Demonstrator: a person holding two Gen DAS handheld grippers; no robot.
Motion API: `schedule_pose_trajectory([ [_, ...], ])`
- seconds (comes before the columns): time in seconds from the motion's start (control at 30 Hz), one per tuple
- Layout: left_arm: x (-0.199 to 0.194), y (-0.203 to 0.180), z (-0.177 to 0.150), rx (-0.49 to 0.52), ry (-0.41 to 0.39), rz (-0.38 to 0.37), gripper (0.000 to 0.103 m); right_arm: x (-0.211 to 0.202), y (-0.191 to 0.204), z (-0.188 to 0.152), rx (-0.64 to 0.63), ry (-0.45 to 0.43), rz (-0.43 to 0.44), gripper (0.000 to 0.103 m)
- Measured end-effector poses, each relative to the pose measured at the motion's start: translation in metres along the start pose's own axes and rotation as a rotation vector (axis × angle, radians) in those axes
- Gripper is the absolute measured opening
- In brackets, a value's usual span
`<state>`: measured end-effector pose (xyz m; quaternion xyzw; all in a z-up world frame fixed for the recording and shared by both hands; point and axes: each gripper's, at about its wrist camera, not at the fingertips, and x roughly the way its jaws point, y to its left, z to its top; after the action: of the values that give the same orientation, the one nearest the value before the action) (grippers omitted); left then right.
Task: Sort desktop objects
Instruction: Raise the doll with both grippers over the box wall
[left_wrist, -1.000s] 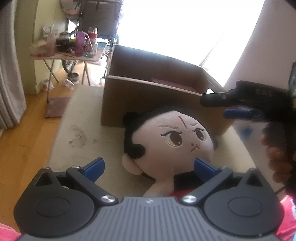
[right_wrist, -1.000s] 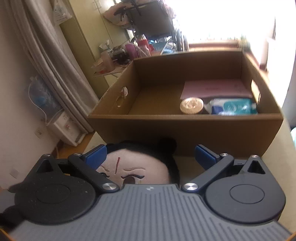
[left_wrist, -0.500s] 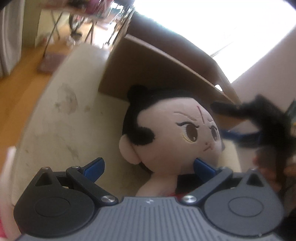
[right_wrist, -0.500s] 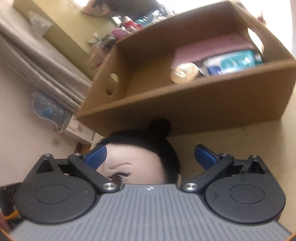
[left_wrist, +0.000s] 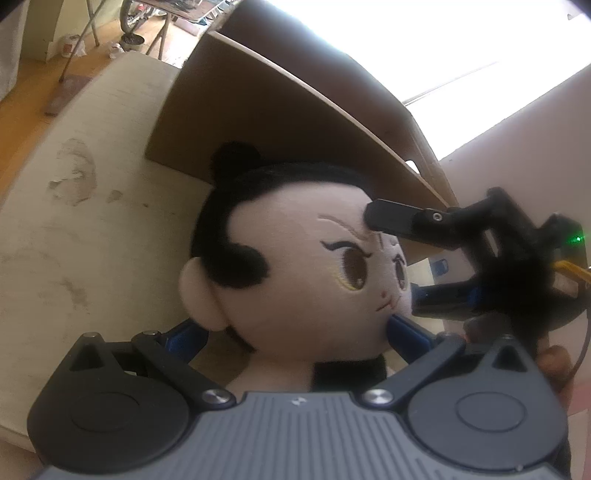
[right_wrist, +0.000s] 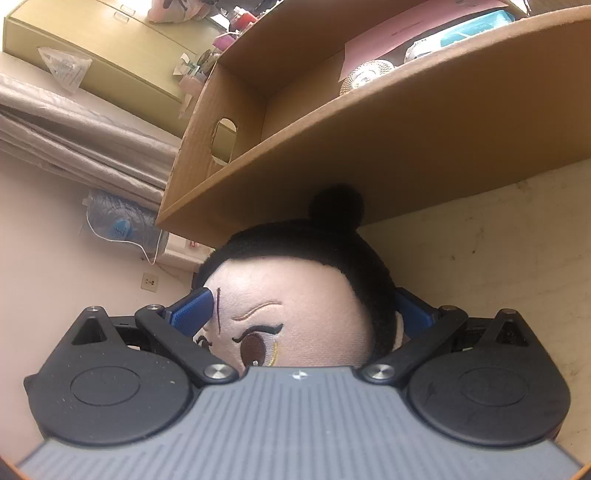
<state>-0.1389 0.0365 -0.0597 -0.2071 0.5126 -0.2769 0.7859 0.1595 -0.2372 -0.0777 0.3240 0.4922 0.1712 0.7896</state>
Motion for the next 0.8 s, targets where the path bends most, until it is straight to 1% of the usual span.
schedule_pose_trajectory([
  [0.07,0.002,-0.004,0.001,0.008,0.005,-0.001,0.103,0.002,0.002,0.000,-0.002,0.001,-0.002,0.102],
  [0.23,0.003,-0.012,0.003,0.044,0.011,0.039,0.103,0.005,0.007,0.000,0.000,-0.003,-0.008,0.102],
  [0.43,-0.001,-0.014,0.000,0.060,0.019,0.060,0.103,0.002,0.003,-0.001,0.013,0.004,-0.006,0.102],
  [0.63,-0.009,-0.016,-0.005,0.072,0.045,0.078,0.103,-0.002,0.002,-0.012,0.020,0.023,0.000,0.102],
  [0.8,-0.013,-0.015,-0.008,0.087,0.044,0.086,0.103,-0.006,0.000,-0.020,0.027,0.026,0.005,0.102],
])
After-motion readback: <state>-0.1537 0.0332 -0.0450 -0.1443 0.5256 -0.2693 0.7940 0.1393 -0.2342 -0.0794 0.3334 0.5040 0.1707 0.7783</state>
